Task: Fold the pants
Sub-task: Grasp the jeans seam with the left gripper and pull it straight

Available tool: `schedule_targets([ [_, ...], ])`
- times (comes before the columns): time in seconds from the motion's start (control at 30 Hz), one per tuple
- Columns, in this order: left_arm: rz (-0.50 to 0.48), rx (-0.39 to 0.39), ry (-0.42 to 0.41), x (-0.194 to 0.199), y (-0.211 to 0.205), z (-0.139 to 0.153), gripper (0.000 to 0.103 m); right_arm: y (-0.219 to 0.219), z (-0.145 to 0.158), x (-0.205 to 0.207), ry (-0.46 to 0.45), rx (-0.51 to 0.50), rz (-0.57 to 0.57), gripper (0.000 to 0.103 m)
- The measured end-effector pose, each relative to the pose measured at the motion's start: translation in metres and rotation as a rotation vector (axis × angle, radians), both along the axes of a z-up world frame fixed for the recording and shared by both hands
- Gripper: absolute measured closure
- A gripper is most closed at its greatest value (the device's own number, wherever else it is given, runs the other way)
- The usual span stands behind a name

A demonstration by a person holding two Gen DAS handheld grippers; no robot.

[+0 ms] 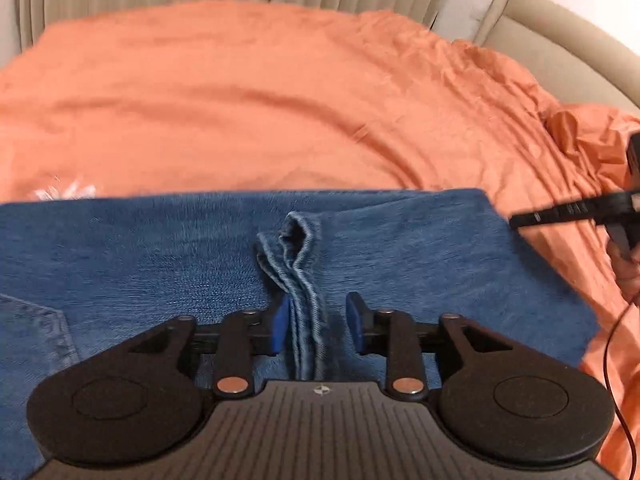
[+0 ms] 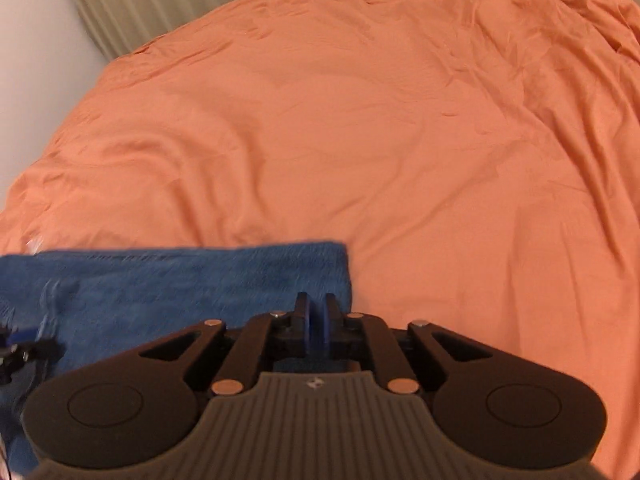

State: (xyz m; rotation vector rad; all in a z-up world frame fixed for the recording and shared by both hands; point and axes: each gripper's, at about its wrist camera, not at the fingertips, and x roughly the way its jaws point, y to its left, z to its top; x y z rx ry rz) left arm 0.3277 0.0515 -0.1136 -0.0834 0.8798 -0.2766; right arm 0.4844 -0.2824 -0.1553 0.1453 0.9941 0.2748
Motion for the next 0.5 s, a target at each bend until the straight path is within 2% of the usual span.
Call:
schedule_targets([
  [0.1, -0.02, -0.038, -0.016, -0.02, -0.001, 0.015, 0.067, -0.001, 0.019, -0.041, -0.007, -0.03, 0.076, 0.099],
  [0.17, -0.041, -0.031, -0.007, -0.029, -0.009, 0.021, 0.067, -0.002, 0.028, -0.068, -0.011, -0.048, 0.112, 0.099],
  [0.2, -0.051, -0.022, 0.002, -0.033, -0.013, 0.022, 0.072, -0.003, 0.031, -0.081, -0.012, -0.046, 0.126, 0.099],
  [0.37, -0.075, 0.026, 0.055, -0.043, -0.03, 0.008, 0.083, 0.001, 0.027, -0.135, -0.026, -0.093, 0.167, 0.099],
  [0.43, -0.053, 0.047, 0.091, -0.046, -0.027, -0.003, 0.088, 0.004, 0.022, -0.144, -0.027, -0.126, 0.178, 0.1],
  [0.5, -0.015, 0.034, 0.107, -0.049, -0.022, -0.012, 0.095, 0.004, 0.01, -0.148, -0.004, -0.124, 0.173, 0.1],
])
